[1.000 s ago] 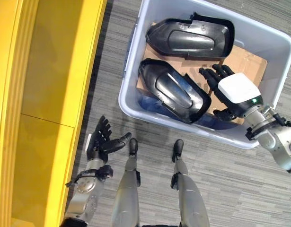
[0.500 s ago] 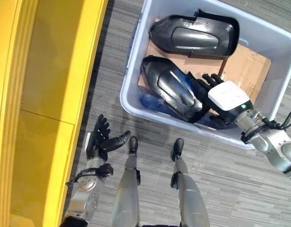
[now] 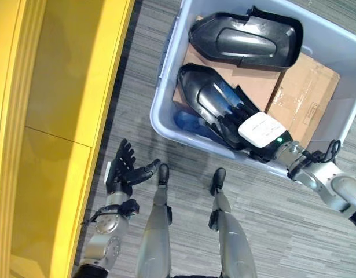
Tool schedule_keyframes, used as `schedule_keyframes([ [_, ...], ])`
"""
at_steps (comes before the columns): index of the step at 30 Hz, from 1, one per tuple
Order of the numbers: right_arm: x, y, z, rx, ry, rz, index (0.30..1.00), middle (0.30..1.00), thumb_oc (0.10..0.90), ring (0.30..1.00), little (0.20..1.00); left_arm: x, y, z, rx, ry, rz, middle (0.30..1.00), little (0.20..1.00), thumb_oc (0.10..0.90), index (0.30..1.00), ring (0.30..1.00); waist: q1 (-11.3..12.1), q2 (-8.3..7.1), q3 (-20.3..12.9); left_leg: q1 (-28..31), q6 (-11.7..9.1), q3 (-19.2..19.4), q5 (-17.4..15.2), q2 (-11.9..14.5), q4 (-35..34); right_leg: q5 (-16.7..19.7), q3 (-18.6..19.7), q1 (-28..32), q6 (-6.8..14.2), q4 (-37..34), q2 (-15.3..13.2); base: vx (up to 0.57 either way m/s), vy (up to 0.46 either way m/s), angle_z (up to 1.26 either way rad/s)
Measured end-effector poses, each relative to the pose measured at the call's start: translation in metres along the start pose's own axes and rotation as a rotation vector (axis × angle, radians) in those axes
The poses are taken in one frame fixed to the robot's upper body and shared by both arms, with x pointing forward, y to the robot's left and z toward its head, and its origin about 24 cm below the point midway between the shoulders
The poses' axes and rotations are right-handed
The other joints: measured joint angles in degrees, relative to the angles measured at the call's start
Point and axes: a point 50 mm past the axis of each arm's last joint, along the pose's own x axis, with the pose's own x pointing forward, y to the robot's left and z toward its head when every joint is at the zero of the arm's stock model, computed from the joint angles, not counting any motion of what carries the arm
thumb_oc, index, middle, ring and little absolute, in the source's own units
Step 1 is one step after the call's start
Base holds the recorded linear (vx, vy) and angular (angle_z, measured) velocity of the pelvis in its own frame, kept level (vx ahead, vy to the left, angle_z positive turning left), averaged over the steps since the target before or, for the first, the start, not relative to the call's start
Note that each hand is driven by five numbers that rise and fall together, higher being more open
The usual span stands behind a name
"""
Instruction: Move parts from the plastic box to the shelf.
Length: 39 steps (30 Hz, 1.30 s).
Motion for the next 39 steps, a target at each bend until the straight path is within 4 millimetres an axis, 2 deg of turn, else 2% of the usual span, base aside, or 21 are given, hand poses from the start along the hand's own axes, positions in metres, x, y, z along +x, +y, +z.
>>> schedule_keyframes([
  [7,0.003,0.002,-0.004,-0.029,0.007,0.021,1.0,1.0,0.9,1.0,1.0,0.0,-0.006,-0.001,0.0,-0.001,-0.021,1.0,1.0,0.9,1.0,1.0,0.3,0.01,0.0,-1.7,0.0,-0.2,0.6,-0.1,0.0,-0.2,-0.5,-2.0,0.0,1.2,-0.1,-0.01,-0.008,0.03],
  [13,0.006,0.001,-0.008,-0.07,0.013,0.025,1.0,1.0,0.9,1.0,1.0,0.004,-0.008,0.005,-0.005,-0.034,-0.023,1.0,1.0,0.9,1.0,1.0,0.4,0.1,0.0,-4.6,-0.1,-1.4,1.4,-0.1,0.2,-2.2,-1.1,-6.4,-0.2,5.9,-0.5,-0.02,-0.012,0.06],
  [22,0.013,-0.009,-0.019,-0.141,0.029,-0.033,1.0,1.0,0.9,1.0,1.0,0.006,-0.009,0.009,-0.005,-0.06,-0.012,1.0,1.0,0.9,1.0,1.0,0.1,0.24,0.1,-7.7,-0.3,-1.7,2.6,-0.2,0.3,-6.5,-0.9,-13.8,-0.5,15.5,-1.5,0.0,-0.012,0.01],
  [29,0.014,-0.015,-0.022,-0.167,0.048,-0.097,1.0,1.0,0.9,1.0,1.0,0.006,-0.008,0.009,-0.004,-0.059,-0.01,1.0,1.0,0.9,1.0,1.0,-0.2,0.44,0.0,-10.9,-1.1,-3.2,3.3,-0.2,1.4,-10.5,-1.1,-19.9,-2.0,24.3,-2.2,0.0,-0.026,0.1],
  [30,0.015,-0.012,-0.021,-0.162,0.044,-0.091,0.898,0.898,0.827,0.898,0.898,0.006,-0.008,0.008,-0.004,-0.057,-0.007,1.0,1.0,0.9,1.0,1.0,-0.2,0.5,0.0,-11.1,-1.2,-3.2,3.3,-0.2,1.5,-10.8,-1.1,-20.4,-2.1,25.0,-2.3,0.0,-0.008,0.12],
  [31,0.017,-0.011,-0.02,-0.15,0.05,-0.098,0.3,0.3,0.4,0.3,0.3,0.006,-0.009,0.009,-0.005,-0.059,-0.007,1.0,1.0,0.9,1.0,1.0,-0.6,0.84,0.0,-11.8,-1.2,-3.8,3.3,-0.3,2.1,-11.8,-1.5,-21.4,-2.6,27.1,-2.7,0.0,0.009,0.14],
  [33,0.022,-0.014,-0.015,-0.133,0.052,-0.152,0.3,0.3,0.4,0.3,0.3,0.006,-0.009,0.009,-0.004,-0.06,-0.003,1.0,1.0,0.9,1.0,1.0,-0.8,0.9,-0.1,-12.1,-0.9,-3.9,3.1,-0.3,2.3,-13.3,-1.4,-23.0,-2.9,29.9,-2.9,0.0,0.018,0.11],
  [37,0.027,-0.025,-0.014,-0.178,0.044,-0.212,0.3,0.3,0.4,0.3,0.3,0.006,-0.01,0.008,-0.005,-0.058,-0.008,1.0,1.0,0.9,1.0,1.0,-1.2,1.11,-0.2,-12.7,-1.0,-3.7,3.1,0.0,3.0,-13.6,-1.1,-24.0,-3.4,30.9,-2.7,0.0,0.007,-0.02],
  [39,0.029,-0.024,-0.011,-0.171,0.042,-0.215,0.3,0.3,0.4,0.3,0.3,0.006,-0.013,0.009,-0.008,-0.061,-0.015,1.0,1.0,0.9,1.0,1.0,-1.1,1.27,-0.2,-12.7,-1.0,-3.7,3.1,0.2,3.1,-13.8,-1.1,-24.1,-3.7,31.0,-2.6,-0.02,0.041,-0.01],
])
